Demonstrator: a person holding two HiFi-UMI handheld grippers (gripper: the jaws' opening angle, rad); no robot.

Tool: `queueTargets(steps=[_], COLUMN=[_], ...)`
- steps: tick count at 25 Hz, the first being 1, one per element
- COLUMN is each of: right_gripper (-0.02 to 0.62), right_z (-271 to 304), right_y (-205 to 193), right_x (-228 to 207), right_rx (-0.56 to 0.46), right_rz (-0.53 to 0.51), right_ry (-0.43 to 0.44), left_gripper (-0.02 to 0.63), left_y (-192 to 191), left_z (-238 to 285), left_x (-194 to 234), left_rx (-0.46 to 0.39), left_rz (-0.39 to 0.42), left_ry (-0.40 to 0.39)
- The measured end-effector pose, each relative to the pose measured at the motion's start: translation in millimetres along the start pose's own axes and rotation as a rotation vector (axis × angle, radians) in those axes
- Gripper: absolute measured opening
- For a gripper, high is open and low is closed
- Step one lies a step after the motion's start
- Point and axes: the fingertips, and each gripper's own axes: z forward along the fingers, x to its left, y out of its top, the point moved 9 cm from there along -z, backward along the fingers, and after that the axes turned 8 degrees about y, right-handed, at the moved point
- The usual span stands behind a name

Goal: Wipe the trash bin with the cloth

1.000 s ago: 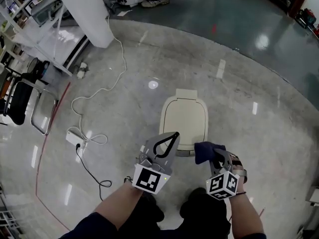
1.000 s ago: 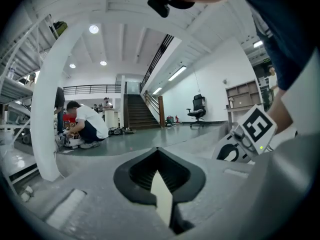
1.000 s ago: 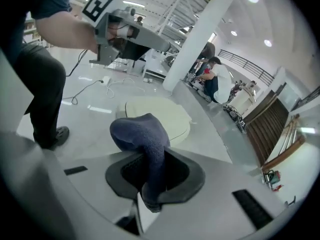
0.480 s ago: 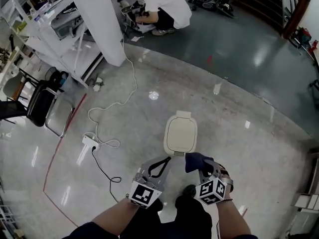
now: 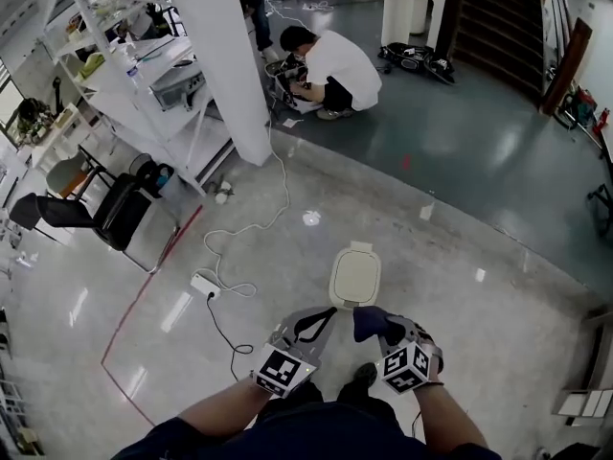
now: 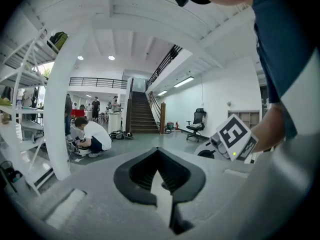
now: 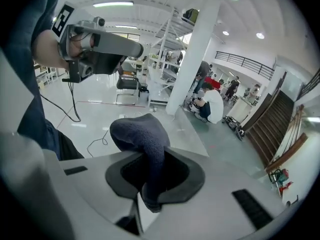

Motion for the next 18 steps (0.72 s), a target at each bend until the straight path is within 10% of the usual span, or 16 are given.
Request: queueTargets(steps=[18], right_gripper=[0.055], right_z=[-102.1], right_y=[94.7], right_x=[12.5], right_rx=[-0.343], right_rz=[0.03], right_ry=[0.02], left_gripper=[-0.003], left_y=[56.8], left_z=[-33.5], left_x=[-26.6], left_rx=[-0.024], left_rz=[-0.095], left_ry=[-0.022])
